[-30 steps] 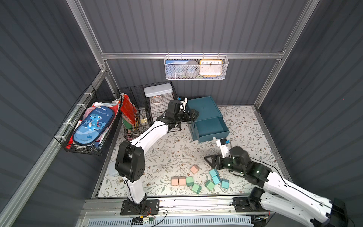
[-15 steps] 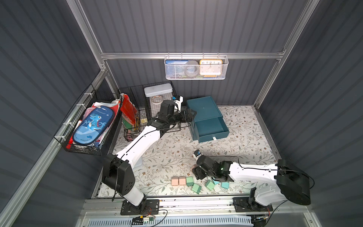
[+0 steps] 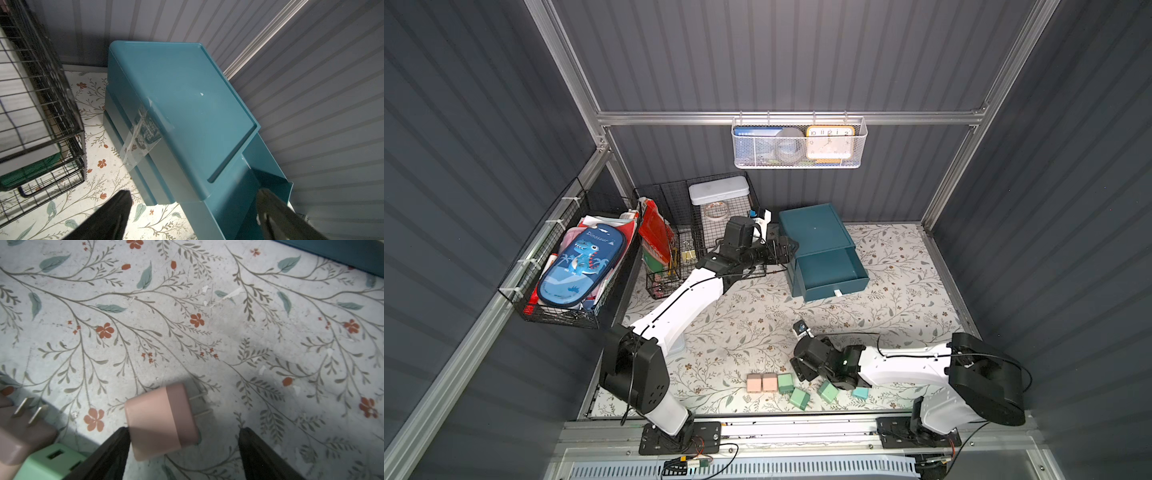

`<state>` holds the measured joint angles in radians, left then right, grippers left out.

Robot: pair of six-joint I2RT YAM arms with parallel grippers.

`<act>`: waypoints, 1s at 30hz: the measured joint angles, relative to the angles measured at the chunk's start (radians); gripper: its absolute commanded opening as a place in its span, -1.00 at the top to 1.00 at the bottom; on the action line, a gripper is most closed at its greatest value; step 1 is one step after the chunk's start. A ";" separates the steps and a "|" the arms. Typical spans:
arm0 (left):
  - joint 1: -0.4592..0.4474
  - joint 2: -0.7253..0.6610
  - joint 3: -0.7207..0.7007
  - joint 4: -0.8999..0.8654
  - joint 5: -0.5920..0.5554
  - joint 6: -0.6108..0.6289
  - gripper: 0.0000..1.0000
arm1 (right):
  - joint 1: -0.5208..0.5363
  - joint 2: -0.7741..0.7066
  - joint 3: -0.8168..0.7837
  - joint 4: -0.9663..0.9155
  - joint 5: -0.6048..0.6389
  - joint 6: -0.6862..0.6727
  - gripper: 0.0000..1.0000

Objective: Place the plugs into the drawer by color
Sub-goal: Pick up the plug from the center of the board.

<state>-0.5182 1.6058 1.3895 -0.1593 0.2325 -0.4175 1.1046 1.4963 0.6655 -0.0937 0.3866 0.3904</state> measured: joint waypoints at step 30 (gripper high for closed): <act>0.002 -0.026 -0.014 -0.073 -0.070 0.002 -0.98 | 0.012 0.141 0.201 -0.153 0.097 0.517 -0.65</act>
<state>-0.5163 1.5795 1.3750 -0.2321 0.1623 -0.4160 1.1164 1.6371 0.8661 -0.2470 0.4839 0.9077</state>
